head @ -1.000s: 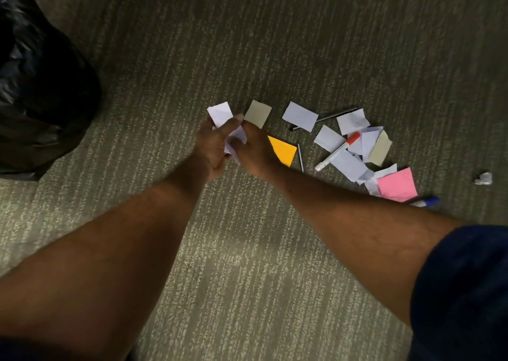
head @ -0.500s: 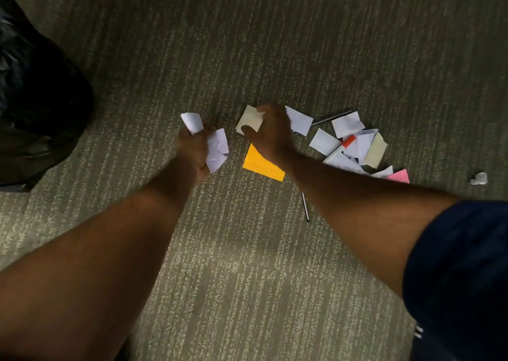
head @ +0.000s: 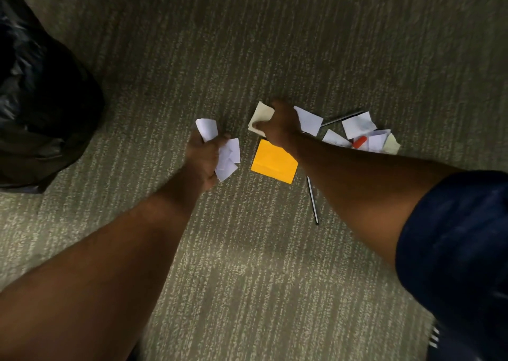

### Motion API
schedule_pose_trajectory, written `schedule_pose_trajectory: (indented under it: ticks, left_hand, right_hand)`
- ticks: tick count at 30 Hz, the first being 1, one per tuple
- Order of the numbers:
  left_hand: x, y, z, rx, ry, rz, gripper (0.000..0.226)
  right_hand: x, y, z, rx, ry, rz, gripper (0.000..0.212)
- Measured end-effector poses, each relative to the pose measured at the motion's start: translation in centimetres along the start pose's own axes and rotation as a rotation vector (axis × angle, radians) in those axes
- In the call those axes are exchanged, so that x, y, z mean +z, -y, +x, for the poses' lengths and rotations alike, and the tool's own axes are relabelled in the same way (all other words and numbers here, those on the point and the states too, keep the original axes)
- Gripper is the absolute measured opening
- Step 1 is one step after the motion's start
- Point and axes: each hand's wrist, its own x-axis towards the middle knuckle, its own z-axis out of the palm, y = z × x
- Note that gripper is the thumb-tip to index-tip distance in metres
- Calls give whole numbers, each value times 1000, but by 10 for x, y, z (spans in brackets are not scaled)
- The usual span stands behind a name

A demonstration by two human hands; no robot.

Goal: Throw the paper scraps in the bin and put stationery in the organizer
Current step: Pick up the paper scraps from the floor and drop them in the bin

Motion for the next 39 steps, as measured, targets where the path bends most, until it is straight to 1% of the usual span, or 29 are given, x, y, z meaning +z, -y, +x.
schedule_pose_trajectory:
  ticks: [2,4,6,8,10,12,14,16,17,18,20,22,25,28,29,31,33,35,36,38,39]
  left_hand:
    - [4,-2,-2,-1,2,5,28]
    - [9,-5,-3,-7,2,14,31]
    - [18,-7,-4,-5,23,20,32]
    - [28,-9,-5,0,31,24,25]
    - [37,-11,-6,2,46,23,28]
    - [47,-11,-6,6,62,35,36]
    - [53,-10,-8,5,67,34,43]
    - [62,-10,-11,-1,77,25,48]
    - [65,-9,-13,2,85,18,50]
    - [69,-7,-14,4,97,12,51]
    - [73,-4,-15,5,104,9,51]
    - [75,-1,-16,4,107,11,52]
    - [77,2,-19,13,127,22,42]
    - [78,7,-19,23,131,10,21]
    - [79,8,-18,27,131,8,17]
    - [79,10,-15,31,135,5,17]
    - [79,10,-14,20,137,-4,19]
    - [80,9,-14,12,131,-12,23]
    - [81,7,-15,17,128,-21,25]
    - [85,-1,-20,49,136,-52,27]
    - [87,-6,-23,65,132,-65,31]
  right_hand:
    - [-8,-2,0,6,10,200,47]
    - [-21,-3,-3,48,33,363,40]
    - [-36,-8,-5,92,5,405,36]
    - [-49,-16,-5,123,-30,405,32]
    - [-62,-26,-4,172,-55,411,36]
    - [-73,-38,-1,196,-75,387,34]
    - [-80,-47,-2,170,-74,313,27]
    - [-87,-56,-6,79,-92,127,19]
    - [-89,-60,-8,25,-94,45,18]
    - [-89,-65,-10,-36,-75,-22,24]
    - [-88,-72,-12,-127,-5,-127,45]
    - [-82,-75,-11,-150,25,-171,59]
    - [-77,-73,-8,-159,3,-170,60]
    - [-74,-72,-3,-153,-9,-204,56]
    - [-73,-72,-3,-151,-7,-220,55]
    - [-73,-70,-1,-146,-11,-254,52]
    - [-77,-65,1,-130,-23,-276,41]
    - [-82,-60,3,-126,-42,-237,26]
    - [-84,-58,3,-125,-48,-172,20]
    - [-87,-52,-2,-91,-38,51,14]
    - [-88,-47,-7,-63,-21,174,15]
